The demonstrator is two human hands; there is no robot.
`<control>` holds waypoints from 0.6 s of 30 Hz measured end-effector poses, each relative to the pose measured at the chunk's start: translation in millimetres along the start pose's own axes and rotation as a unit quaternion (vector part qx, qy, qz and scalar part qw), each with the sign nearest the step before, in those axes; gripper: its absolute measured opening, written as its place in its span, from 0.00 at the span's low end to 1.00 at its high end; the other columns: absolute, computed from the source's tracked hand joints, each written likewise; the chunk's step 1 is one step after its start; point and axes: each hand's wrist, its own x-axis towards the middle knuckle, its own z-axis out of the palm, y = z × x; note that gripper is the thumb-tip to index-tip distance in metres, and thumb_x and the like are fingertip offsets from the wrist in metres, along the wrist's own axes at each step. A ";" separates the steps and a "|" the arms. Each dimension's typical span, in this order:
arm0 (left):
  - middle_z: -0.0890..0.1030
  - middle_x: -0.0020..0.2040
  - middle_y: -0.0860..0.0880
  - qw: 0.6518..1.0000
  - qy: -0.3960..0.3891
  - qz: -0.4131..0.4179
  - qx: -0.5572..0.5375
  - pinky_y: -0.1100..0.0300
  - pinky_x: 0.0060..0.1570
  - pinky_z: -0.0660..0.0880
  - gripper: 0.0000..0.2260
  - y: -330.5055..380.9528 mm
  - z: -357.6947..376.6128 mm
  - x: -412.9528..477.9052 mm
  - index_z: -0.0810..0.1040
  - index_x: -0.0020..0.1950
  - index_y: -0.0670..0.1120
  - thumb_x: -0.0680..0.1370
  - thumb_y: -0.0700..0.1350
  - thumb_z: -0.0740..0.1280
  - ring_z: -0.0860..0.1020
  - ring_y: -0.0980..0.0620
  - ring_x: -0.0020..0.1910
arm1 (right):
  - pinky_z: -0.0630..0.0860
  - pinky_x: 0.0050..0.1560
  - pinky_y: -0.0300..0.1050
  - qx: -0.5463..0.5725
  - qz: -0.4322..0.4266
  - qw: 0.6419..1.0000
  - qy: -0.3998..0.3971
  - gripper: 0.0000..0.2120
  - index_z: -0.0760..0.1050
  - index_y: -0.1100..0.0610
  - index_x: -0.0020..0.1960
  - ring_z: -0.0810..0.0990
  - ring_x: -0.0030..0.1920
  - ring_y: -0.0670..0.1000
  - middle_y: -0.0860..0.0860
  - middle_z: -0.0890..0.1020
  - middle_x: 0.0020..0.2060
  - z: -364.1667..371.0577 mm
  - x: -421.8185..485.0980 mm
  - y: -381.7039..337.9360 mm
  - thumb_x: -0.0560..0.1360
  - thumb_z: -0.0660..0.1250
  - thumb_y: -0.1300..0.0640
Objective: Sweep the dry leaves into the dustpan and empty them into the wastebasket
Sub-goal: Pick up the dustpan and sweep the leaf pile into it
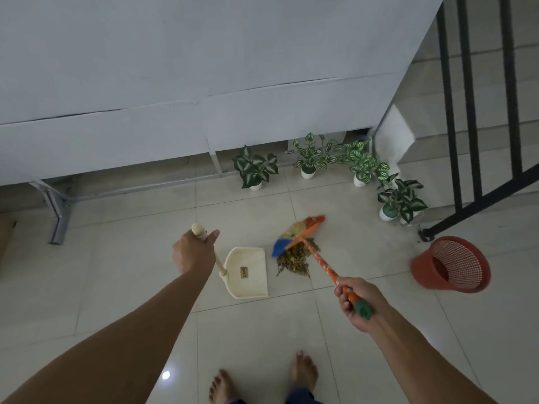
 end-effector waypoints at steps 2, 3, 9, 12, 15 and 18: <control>0.80 0.38 0.45 1.000 0.008 0.005 0.012 0.56 0.39 0.70 0.17 5.7 7.1 -2.4 0.81 0.46 0.43 0.75 0.57 0.70 0.76 0.45 0.39 | 0.67 0.16 0.35 0.018 0.001 1.000 -0.018 0.04 0.75 0.64 0.51 0.71 0.19 0.44 0.54 0.74 0.30 -19.3 -8.6 -6.4 0.78 0.64 0.64; 0.80 0.38 0.45 1.000 0.011 0.006 0.016 0.55 0.39 0.71 0.18 8.7 9.8 -2.7 0.81 0.46 0.42 0.75 0.58 0.70 0.76 0.45 0.39 | 0.66 0.15 0.35 0.028 0.001 0.999 -0.028 0.03 0.74 0.63 0.49 0.71 0.19 0.44 0.54 0.74 0.30 -27.9 -13.3 -9.3 0.78 0.64 0.63; 0.81 0.39 0.44 1.000 0.022 0.001 0.017 0.52 0.42 0.75 0.19 23.0 15.0 -7.0 0.81 0.47 0.41 0.75 0.58 0.70 0.78 0.43 0.41 | 0.66 0.15 0.36 0.058 -0.001 0.996 -0.065 0.04 0.72 0.63 0.51 0.71 0.19 0.44 0.54 0.75 0.30 -45.1 -18.0 -16.9 0.79 0.64 0.62; 0.81 0.40 0.43 1.000 0.020 -0.003 0.018 0.53 0.41 0.74 0.19 26.6 15.7 -10.6 0.81 0.48 0.41 0.75 0.58 0.70 0.78 0.43 0.41 | 0.67 0.15 0.36 0.068 0.010 0.996 -0.051 0.06 0.73 0.64 0.54 0.71 0.19 0.44 0.53 0.75 0.30 -34.4 -7.8 -14.7 0.78 0.64 0.62; 0.81 0.40 0.43 1.000 0.014 -0.007 0.013 0.54 0.40 0.74 0.18 26.7 15.3 -13.1 0.81 0.49 0.42 0.74 0.58 0.71 0.79 0.43 0.41 | 0.67 0.16 0.35 0.042 0.006 0.999 -0.021 0.05 0.75 0.64 0.52 0.71 0.18 0.44 0.53 0.74 0.28 -26.7 -6.5 -7.4 0.78 0.63 0.64; 0.81 0.39 0.44 1.000 0.011 -0.002 0.012 0.54 0.39 0.73 0.18 23.9 12.8 -14.0 0.81 0.47 0.41 0.74 0.57 0.71 0.78 0.44 0.40 | 0.67 0.16 0.36 0.031 -0.007 0.999 -0.008 0.05 0.76 0.66 0.51 0.71 0.19 0.44 0.54 0.75 0.28 -30.8 -17.8 -3.9 0.77 0.64 0.65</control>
